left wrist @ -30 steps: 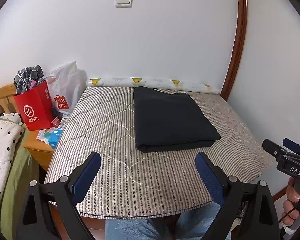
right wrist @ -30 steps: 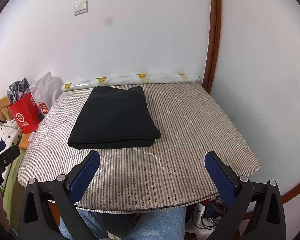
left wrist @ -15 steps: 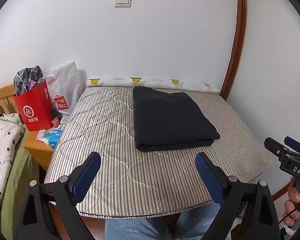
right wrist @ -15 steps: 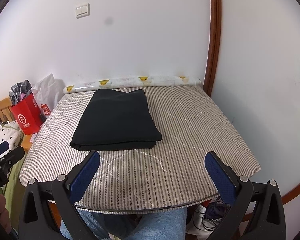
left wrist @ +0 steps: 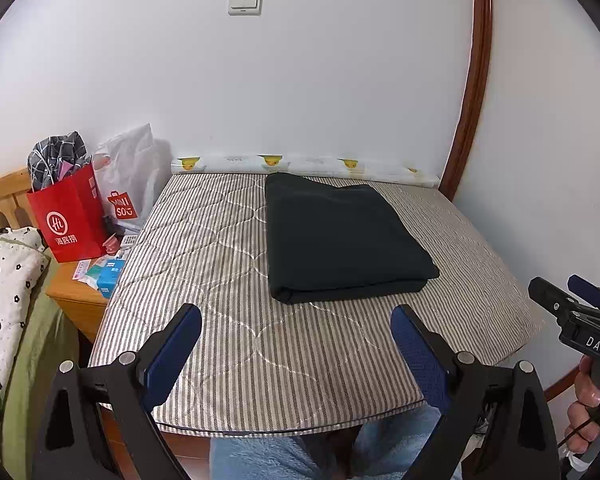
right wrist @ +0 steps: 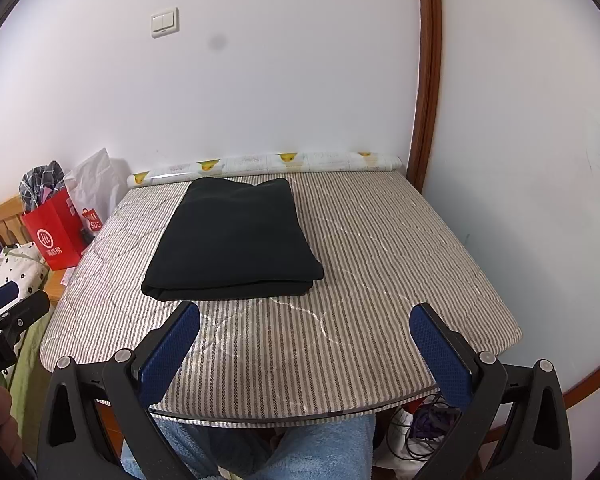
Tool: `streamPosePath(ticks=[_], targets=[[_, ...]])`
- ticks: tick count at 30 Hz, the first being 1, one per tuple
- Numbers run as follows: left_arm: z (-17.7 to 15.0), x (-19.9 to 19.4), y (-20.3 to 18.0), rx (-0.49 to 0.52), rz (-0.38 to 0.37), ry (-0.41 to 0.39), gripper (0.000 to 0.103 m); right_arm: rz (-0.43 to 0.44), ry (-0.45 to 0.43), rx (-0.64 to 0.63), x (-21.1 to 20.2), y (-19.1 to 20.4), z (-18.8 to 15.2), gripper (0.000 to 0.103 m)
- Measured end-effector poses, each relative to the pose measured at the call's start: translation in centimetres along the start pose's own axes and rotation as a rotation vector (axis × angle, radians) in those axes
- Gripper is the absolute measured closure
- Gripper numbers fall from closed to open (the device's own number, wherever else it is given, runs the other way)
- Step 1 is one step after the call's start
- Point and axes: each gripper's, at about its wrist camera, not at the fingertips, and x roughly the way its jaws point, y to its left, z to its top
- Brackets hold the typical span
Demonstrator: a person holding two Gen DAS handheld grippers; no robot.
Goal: Fold small clothes
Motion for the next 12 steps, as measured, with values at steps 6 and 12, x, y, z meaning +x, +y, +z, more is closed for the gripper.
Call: streamPosePath(ticks=[6,12], targets=[[-0.03,0.01,-0.02,0.000,0.000,0.001,0.007,0.000,-0.004,-0.001,-0.18,0.06,-0.22,0.000],[-0.10,0.17,-0.03,-0.013,0.003,0.008,0.007,-0.002,-0.006,-0.003,-0.30,0.31,-0.30,0.000]])
